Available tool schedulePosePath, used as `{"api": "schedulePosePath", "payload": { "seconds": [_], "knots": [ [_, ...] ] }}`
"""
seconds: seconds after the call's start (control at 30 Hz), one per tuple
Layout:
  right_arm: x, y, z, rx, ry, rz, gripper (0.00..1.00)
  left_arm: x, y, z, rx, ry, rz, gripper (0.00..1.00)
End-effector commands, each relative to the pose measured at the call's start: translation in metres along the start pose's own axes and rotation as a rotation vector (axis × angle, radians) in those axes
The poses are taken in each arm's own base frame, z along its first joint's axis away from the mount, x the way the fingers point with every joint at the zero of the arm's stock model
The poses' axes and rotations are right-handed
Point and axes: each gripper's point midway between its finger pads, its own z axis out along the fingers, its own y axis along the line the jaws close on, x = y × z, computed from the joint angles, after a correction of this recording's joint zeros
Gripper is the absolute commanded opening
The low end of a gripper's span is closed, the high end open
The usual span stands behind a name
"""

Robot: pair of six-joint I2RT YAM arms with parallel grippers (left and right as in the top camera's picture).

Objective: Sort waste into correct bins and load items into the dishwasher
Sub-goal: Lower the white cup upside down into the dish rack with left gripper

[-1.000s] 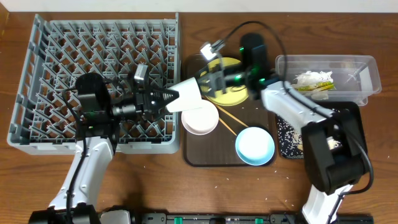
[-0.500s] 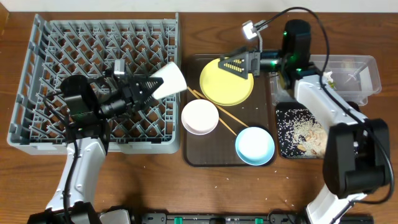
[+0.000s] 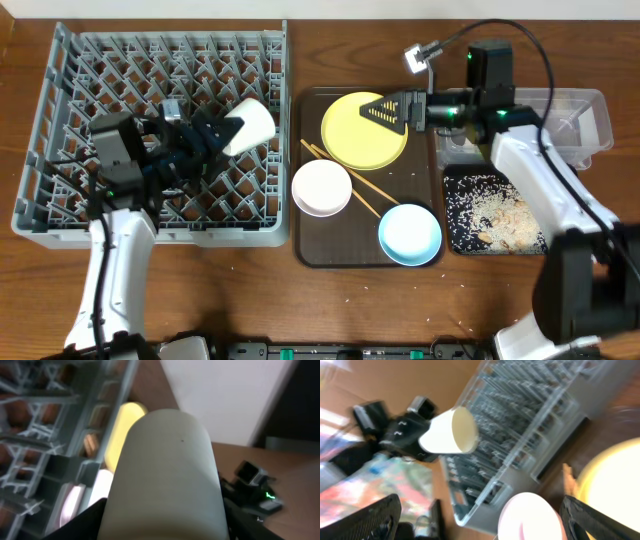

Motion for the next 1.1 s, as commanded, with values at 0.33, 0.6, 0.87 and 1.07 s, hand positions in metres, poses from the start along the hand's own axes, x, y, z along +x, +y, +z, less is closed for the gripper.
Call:
{"api": "schedulePosePath", "payload": {
  "seconds": [0.33, 0.6, 0.87, 1.07],
  "knots": [
    [-0.003, 0.004, -0.034, 0.605, -0.04, -0.29, 0.99, 0.023, -0.001, -0.038, -0.637, -0.042, 0.294, 0.3],
    [0.003, 0.009, -0.02, 0.646, -0.017, -0.326, 0.99, 0.048, 0.029, -0.045, -0.861, 0.023, 0.319, 0.3],
    [0.005, 0.009, -0.019, 0.643, -0.013, -0.326, 0.99, 0.058, 0.052, -0.037, -0.966, 0.063, 0.33, 0.3],
    [0.008, 0.008, -0.019, 0.646, -0.001, -0.317, 0.99, 0.059, 0.07, -0.027, -1.017, 0.121, 0.294, 0.3]
  ]
}}
